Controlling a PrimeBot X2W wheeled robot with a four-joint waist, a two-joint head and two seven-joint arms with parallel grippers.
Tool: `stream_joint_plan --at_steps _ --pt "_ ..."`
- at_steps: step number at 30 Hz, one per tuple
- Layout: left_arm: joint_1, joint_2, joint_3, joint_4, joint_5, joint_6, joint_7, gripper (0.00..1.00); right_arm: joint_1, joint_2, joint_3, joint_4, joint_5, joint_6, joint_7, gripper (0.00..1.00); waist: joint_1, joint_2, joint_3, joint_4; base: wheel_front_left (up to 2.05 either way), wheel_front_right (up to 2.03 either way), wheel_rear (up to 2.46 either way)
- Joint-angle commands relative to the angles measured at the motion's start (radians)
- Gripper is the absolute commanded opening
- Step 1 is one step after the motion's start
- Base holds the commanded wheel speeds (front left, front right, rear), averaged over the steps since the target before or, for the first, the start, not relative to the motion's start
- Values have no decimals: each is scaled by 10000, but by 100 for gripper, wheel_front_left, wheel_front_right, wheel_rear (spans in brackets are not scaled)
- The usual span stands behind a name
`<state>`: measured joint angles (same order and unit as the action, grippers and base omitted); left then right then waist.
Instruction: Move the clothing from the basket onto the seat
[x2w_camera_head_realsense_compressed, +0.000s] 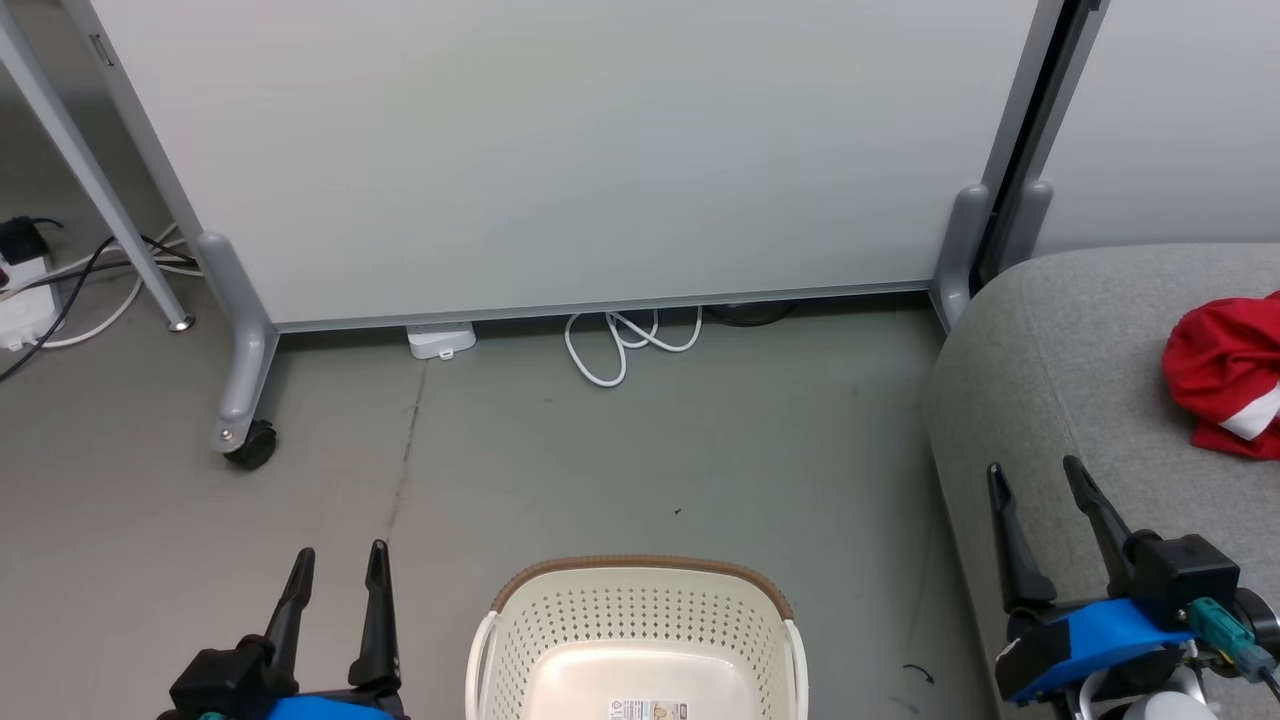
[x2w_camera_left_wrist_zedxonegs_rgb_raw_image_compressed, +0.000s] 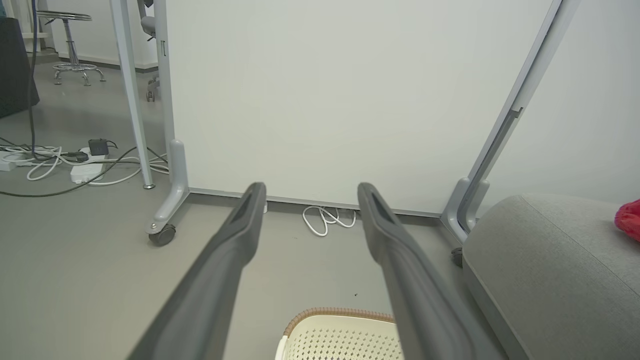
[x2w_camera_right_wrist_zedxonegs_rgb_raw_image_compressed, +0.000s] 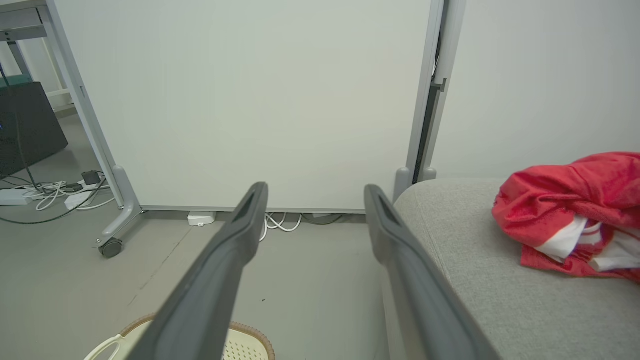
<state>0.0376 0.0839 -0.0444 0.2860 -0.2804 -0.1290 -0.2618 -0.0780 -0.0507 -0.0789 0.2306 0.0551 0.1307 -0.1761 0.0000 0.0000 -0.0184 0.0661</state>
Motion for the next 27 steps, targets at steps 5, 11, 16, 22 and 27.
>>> stream_joint_plan --at_steps 5,11,16,22,27 --pt "11 -9 -35 -20 70 -11 -47 100 187 4 1 -99 131 1 42 100 0 0 28 7 0 0 0" --pt "9 3 -69 101 -39 0 13 0 50 6 23 33 167 -2 56 0 0 0 40 -5 0 0 0" --pt "156 -61 -41 409 -326 0 127 0 122 43 -49 462 463 -2 212 0 0 0 43 -13 0 0 0" --pt "10 -80 94 337 -1421 -2 428 0 58 38 -103 456 1735 -2 472 0 0 0 51 -45 0 0 0" --pt "-107 -96 203 278 -2273 -3 665 0 62 35 -81 387 2737 -2 610 0 0 0 58 -71 0 0 0"
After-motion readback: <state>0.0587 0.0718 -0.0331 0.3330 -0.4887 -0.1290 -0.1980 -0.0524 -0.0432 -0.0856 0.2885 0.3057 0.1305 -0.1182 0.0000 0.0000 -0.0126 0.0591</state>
